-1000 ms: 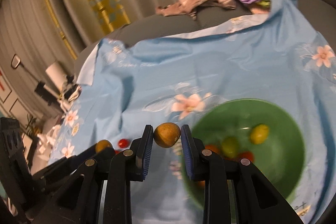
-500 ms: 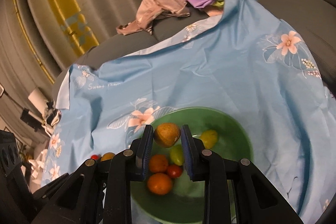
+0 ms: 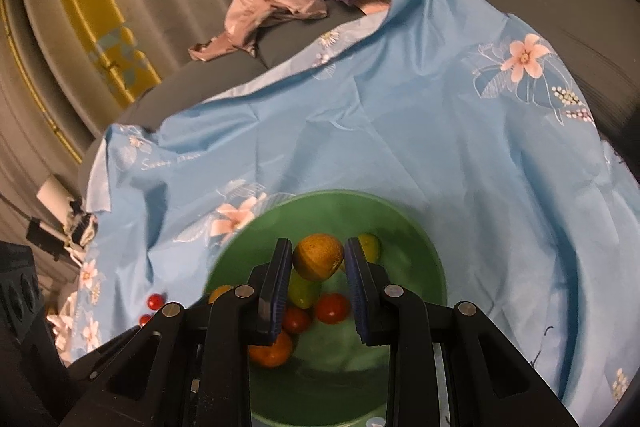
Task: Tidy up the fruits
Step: 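Lower the yellow fruit into the bowl and open the right tool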
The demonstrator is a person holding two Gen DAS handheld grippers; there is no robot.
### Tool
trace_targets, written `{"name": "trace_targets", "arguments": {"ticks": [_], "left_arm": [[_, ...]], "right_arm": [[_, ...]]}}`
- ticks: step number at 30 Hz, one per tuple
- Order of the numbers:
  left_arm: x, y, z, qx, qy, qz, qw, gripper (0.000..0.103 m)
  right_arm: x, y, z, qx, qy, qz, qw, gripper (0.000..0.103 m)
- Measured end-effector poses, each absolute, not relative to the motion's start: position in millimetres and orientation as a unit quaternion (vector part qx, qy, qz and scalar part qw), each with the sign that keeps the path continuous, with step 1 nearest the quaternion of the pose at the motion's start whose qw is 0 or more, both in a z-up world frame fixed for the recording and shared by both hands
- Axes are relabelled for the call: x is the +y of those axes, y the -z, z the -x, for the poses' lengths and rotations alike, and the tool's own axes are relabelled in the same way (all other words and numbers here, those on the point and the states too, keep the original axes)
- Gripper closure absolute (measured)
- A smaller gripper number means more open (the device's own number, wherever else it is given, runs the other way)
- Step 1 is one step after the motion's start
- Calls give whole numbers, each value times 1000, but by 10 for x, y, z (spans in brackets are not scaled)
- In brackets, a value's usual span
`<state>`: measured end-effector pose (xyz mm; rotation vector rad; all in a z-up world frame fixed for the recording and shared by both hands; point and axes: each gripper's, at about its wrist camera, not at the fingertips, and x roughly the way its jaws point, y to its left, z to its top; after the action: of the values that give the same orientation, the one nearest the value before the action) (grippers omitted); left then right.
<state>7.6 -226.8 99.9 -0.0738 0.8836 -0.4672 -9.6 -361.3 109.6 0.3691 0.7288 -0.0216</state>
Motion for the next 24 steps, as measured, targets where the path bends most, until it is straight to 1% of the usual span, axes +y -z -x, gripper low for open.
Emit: {"name": "trace_targets", "arguments": {"ticks": [9,24], "left_arm": [[-2320,-814,-147,443,226,21,867,77],[-2351,-725,-198,449,222,7,865,77]], "right_arm": [[-3655,-966,11,383,35,-173,907,74],[-3596,-873,-75,409,54,-142,900,74]]}}
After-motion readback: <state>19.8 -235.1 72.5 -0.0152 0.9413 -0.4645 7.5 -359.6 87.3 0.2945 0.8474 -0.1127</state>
